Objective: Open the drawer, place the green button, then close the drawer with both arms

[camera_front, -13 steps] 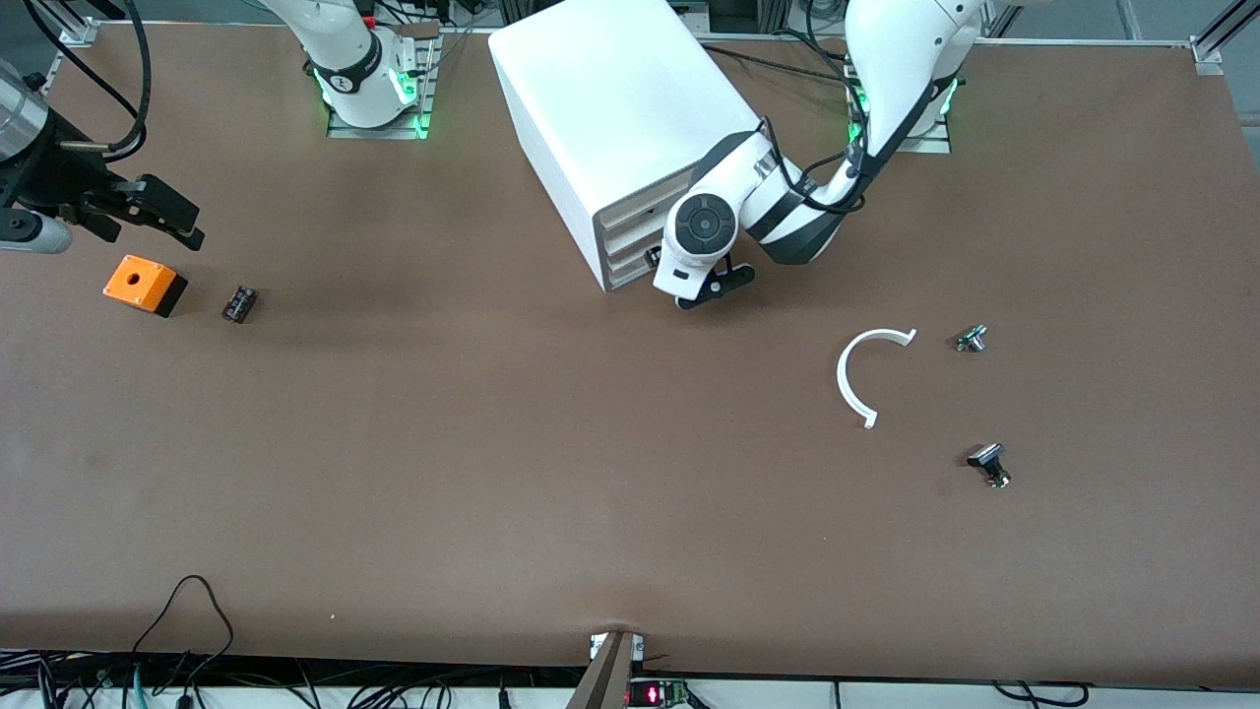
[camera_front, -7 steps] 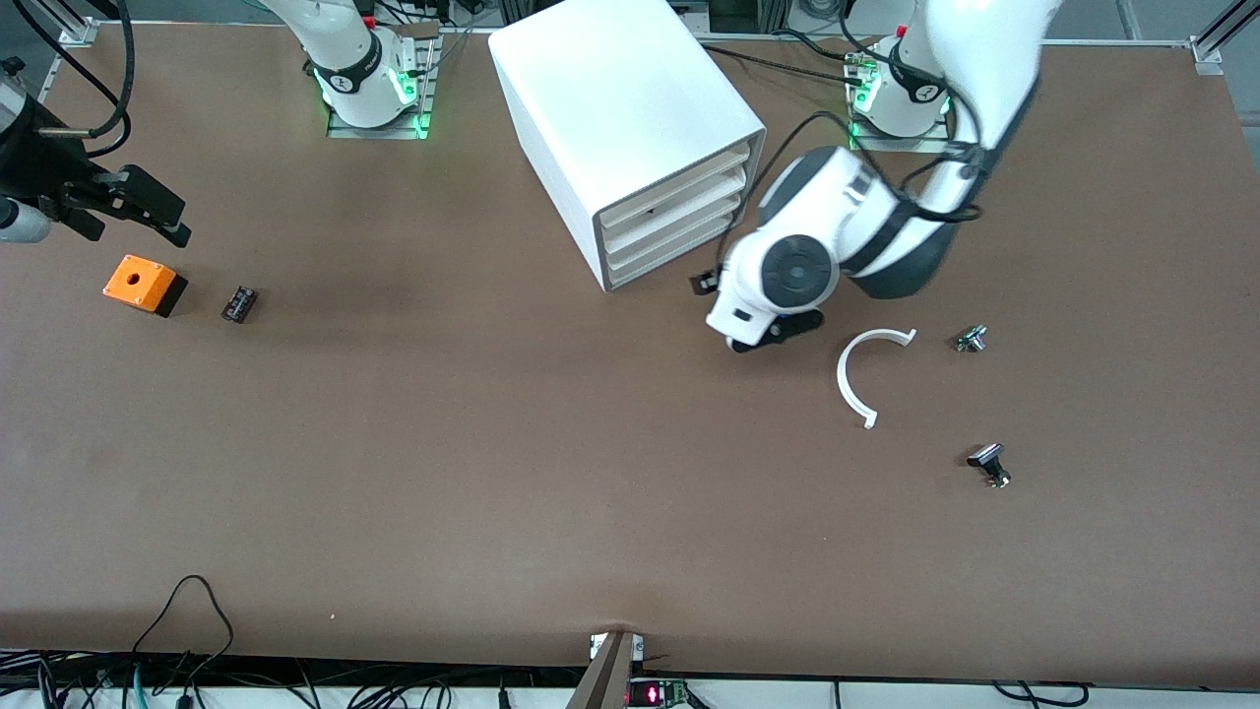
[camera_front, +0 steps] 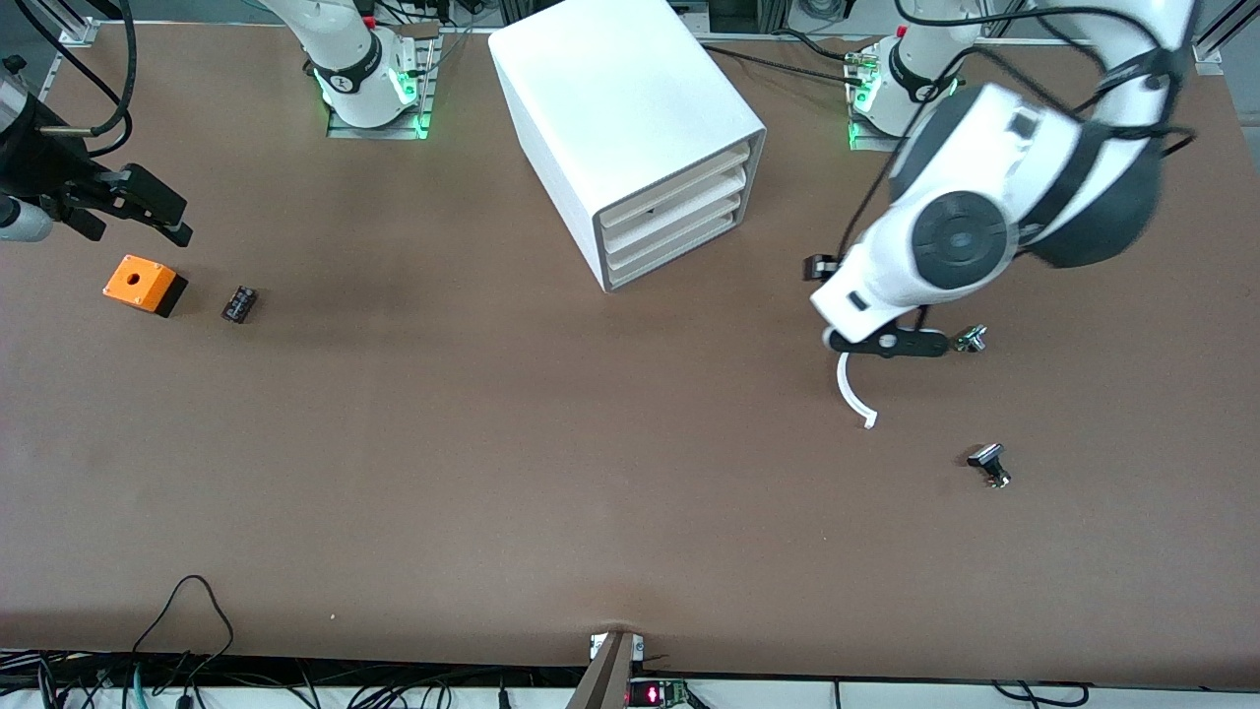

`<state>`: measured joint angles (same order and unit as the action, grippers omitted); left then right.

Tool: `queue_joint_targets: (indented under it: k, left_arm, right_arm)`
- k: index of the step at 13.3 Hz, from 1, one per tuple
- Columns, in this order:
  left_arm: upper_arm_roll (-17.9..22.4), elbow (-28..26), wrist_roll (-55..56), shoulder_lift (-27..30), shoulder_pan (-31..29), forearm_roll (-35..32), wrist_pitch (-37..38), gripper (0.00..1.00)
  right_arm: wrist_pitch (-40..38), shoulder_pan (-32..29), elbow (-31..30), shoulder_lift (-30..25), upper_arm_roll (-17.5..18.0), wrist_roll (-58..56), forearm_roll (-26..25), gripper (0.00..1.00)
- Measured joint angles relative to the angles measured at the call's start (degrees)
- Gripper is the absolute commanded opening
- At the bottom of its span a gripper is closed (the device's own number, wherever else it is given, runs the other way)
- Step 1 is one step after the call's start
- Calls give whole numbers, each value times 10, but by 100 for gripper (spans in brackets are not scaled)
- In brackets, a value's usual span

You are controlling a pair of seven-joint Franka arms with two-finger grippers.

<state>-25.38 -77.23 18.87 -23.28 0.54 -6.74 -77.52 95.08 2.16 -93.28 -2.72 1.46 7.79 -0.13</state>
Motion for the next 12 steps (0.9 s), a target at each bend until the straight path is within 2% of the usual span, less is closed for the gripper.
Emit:
queue_joint_targets:
  k: [1,3,5,7,10,12]
  left_arm:
    - [20,5,-40,13,-3,2,2,98]
    - [93,0,-109,47,7,31,-3,98]
    - [161,-54,-205,101,13,51,-64,98]
    - [188,-118,-238,157,11,54,-116,99]
    - [209,-191,-204,230,9,54,-164,99]
    - [217,-236,-194,257,5,54,-199,99]
  right_arm:
    - [0,0,0,0,0,0,0,99]
    - [0,1,0,0,0,0,0,99]
    - [0,1,1,0,0,0,0,99]
    - [0,1,1,0,0,0,0,99]
    - [0,1,1,0,0,0,0,99]
    - [0,2,1,0,0,0,0,99]
